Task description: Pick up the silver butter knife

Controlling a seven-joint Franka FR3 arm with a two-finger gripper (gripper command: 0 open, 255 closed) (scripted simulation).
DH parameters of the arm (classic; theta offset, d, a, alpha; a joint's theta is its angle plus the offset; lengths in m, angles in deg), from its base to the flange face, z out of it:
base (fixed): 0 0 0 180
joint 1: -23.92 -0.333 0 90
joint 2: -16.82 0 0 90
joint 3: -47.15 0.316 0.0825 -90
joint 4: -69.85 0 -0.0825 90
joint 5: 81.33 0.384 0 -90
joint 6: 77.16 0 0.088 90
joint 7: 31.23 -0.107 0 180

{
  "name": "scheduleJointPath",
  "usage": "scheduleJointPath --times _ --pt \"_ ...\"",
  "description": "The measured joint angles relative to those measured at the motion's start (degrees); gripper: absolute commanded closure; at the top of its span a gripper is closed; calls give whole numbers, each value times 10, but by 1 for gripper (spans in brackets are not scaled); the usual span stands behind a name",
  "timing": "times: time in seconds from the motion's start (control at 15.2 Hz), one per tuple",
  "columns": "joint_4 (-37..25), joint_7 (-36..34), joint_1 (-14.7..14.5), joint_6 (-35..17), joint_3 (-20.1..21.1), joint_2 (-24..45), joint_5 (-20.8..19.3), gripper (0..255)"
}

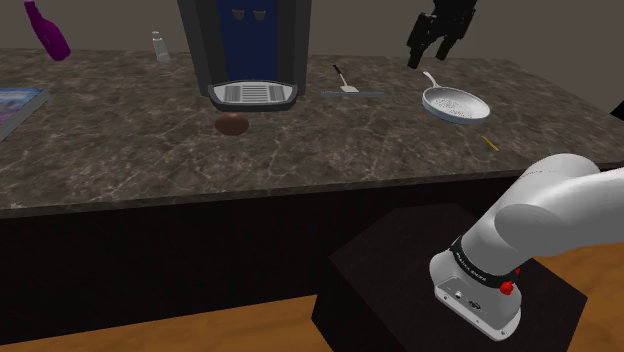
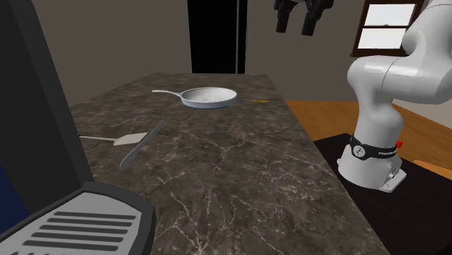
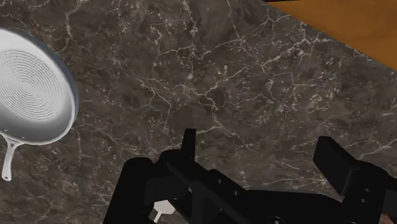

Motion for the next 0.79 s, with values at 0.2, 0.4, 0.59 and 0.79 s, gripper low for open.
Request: scheduleJointPath --times 0.2,0.4,0.59,0.79 --pt "-1 32 -4 -15 -18 15 -7 0" --pt "-5 108 -14 -50 -59 51 -21 0" --pt "-20 193 -28 -91 -104 104 -28 0" --pt "-44 278 -44 -125 -146 160 -26 0"
